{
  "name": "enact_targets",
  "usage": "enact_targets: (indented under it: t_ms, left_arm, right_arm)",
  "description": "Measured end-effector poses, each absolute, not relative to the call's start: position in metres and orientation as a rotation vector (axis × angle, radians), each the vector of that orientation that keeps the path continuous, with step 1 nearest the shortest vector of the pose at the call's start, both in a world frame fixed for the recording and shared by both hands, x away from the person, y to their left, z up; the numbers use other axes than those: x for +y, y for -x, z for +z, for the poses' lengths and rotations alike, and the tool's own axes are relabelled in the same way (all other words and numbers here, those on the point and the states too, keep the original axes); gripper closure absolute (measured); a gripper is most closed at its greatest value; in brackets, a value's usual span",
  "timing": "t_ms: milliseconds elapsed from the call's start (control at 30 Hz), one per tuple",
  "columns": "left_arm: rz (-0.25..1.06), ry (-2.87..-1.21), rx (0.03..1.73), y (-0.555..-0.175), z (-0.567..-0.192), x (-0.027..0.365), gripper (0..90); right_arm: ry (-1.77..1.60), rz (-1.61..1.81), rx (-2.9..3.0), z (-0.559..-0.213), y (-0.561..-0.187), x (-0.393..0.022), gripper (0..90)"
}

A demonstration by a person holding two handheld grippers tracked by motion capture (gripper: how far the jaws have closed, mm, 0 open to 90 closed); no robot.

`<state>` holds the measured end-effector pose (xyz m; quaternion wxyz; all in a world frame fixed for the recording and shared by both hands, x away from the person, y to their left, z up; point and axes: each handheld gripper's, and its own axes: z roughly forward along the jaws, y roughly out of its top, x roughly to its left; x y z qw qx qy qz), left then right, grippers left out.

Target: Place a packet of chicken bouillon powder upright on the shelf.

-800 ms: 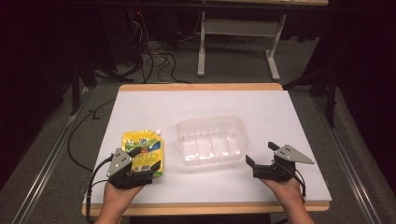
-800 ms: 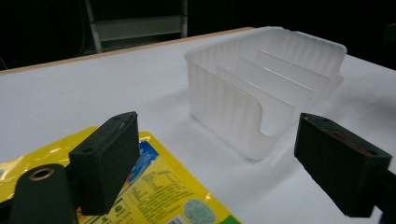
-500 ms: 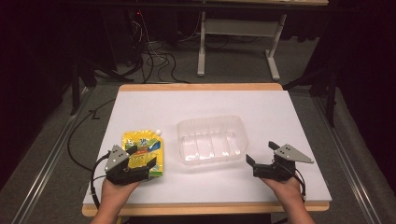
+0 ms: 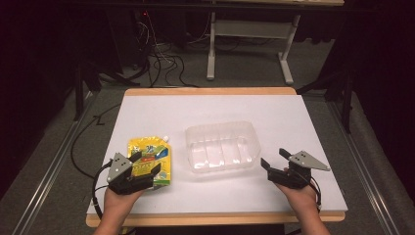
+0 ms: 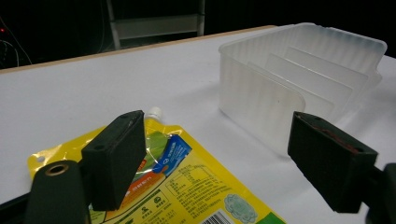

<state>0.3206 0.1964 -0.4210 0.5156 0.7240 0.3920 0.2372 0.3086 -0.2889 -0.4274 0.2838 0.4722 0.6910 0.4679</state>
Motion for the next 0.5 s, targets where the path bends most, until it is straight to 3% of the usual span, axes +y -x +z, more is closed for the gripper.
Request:
enact_targets:
  t_ms: [133,300,500]
  left_arm:
    - [0.582,-1.731,0.938,-0.320,-0.421,0.200,26.1]
    - [0.591,-1.719,0.960,-0.322,-0.421,0.203,28.5]
    - [0.601,-1.701,0.999,-0.325,-0.421,0.209,30.9]
  right_arm:
    - [-1.330,1.233,1.817,-0.432,-0.317,-0.292,62.1]
    - [-1.402,1.118,1.823,-0.442,-0.340,-0.287,89.5]
    - [-1.375,1.088,1.873,-0.448,-0.353,-0.275,90.0]
